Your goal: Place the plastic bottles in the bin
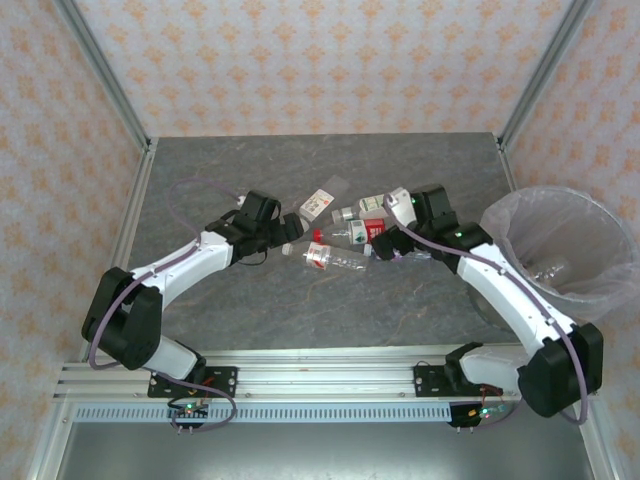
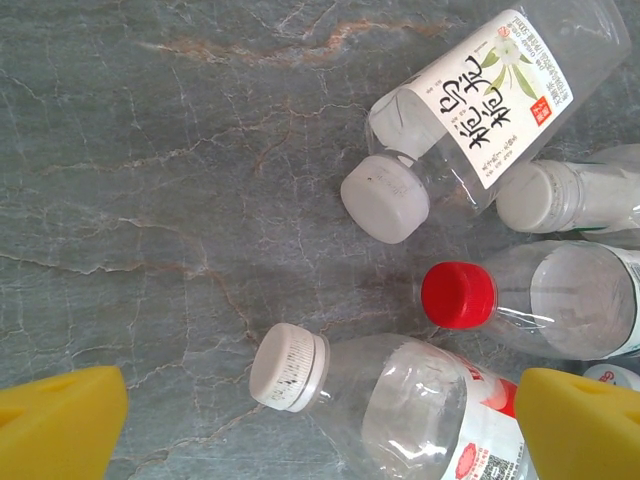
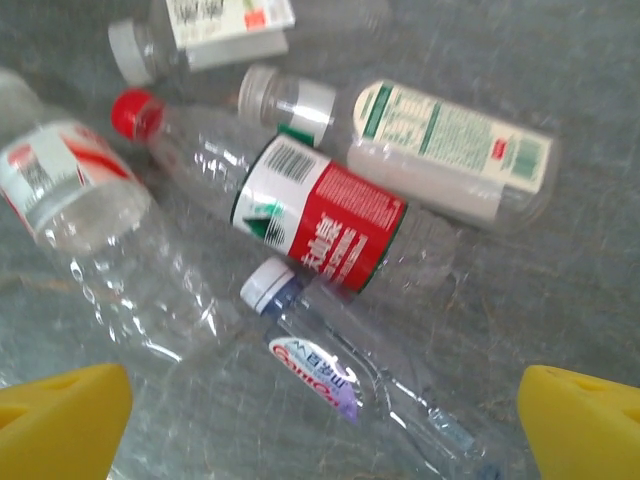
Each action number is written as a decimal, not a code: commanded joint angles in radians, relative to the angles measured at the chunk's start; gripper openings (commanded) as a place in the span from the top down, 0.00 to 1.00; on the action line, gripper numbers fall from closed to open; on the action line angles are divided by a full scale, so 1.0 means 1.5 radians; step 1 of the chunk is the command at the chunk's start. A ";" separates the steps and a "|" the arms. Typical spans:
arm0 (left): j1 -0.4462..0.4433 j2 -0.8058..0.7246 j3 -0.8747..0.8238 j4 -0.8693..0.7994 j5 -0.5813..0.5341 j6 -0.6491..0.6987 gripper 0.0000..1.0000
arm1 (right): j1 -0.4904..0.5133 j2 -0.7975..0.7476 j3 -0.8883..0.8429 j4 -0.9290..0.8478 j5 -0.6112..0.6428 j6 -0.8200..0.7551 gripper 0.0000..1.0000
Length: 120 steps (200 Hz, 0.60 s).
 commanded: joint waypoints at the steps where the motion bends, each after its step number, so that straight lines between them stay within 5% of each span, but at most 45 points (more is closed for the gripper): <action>1: -0.005 0.005 0.011 -0.023 -0.028 -0.012 0.00 | -0.004 0.055 0.041 -0.108 -0.009 -0.057 0.01; 120: -0.003 0.006 -0.007 -0.016 -0.039 -0.024 0.00 | -0.024 0.284 0.112 -0.180 0.096 -0.209 0.01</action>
